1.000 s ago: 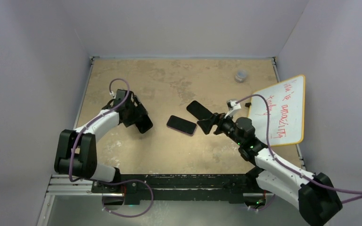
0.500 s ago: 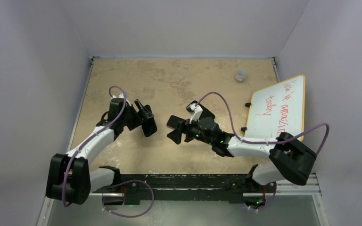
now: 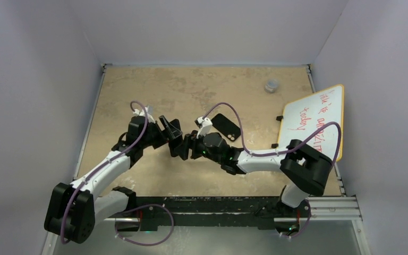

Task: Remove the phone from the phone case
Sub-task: Adjust the phone.

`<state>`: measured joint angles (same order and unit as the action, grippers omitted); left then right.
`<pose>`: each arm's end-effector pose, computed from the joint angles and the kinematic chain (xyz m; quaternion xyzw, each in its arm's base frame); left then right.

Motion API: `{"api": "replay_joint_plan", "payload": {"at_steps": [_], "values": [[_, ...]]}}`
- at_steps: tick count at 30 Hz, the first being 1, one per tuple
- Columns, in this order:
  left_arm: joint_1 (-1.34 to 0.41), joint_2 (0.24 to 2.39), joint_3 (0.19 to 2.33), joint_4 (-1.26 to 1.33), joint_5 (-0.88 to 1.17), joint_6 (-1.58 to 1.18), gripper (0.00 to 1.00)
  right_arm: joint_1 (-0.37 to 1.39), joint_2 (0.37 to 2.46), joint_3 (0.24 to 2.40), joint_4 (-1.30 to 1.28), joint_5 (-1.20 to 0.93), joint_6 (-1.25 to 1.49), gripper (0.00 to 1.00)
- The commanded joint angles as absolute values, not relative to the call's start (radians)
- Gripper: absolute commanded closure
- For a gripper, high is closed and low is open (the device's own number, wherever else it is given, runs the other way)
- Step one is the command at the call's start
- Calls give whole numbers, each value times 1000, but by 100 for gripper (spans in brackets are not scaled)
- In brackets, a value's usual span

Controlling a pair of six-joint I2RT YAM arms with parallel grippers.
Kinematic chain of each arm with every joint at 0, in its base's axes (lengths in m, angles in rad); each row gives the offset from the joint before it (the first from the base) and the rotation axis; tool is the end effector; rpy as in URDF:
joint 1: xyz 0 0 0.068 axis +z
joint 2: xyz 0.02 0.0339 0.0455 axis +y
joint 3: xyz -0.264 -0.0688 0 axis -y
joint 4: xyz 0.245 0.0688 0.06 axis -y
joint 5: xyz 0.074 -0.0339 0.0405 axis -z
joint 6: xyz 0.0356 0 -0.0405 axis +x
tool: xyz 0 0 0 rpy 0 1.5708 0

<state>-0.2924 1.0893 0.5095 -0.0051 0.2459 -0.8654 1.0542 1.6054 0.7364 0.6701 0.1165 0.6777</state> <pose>0.2140 -0.0735 0.2035 -0.1914 0.8551 -0.3474 0.3340 0.1717 0.2939 0.2074 -0.1083 0.7658 0.4525 0.4440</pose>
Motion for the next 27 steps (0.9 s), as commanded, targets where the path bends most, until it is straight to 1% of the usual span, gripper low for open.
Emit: {"api": "replay_joint_plan", "payload": {"at_steps": [1, 5, 8, 10, 12, 13, 15, 18, 20, 23, 27], "values": [[-355, 1031, 515, 97, 208, -908, 73, 1061, 1625, 787, 683, 211, 708, 31], [-369, 993, 501, 88, 182, -922, 72, 1061, 1623, 779, 707, 241, 718, 42], [-371, 977, 502, 90, 189, -925, 71, 1061, 1619, 772, 726, 252, 726, 57], [-371, 974, 507, 91, 198, -917, 68, 1061, 1609, 755, 747, 253, 730, 68], [-371, 971, 511, 92, 206, -902, 62, 1061, 1595, 735, 765, 241, 734, 82], [-371, 969, 512, 96, 212, -892, 58, 1061, 1586, 726, 763, 222, 740, 89], [-371, 961, 514, 98, 221, -867, 48, 1060, 1563, 702, 763, 208, 748, 99], [-371, 943, 515, 99, 236, -829, 34, 1054, 1524, 672, 778, 191, 744, 100], [-370, 926, 513, 100, 245, -809, 28, 1040, 1500, 654, 795, 165, 743, 100], [-362, 900, 502, 125, 267, -794, 24, 1000, 1464, 625, 820, 102, 758, 100], [-341, 874, 493, 167, 310, -788, 21, 934, 1415, 566, 878, 4, 799, 100]]}}
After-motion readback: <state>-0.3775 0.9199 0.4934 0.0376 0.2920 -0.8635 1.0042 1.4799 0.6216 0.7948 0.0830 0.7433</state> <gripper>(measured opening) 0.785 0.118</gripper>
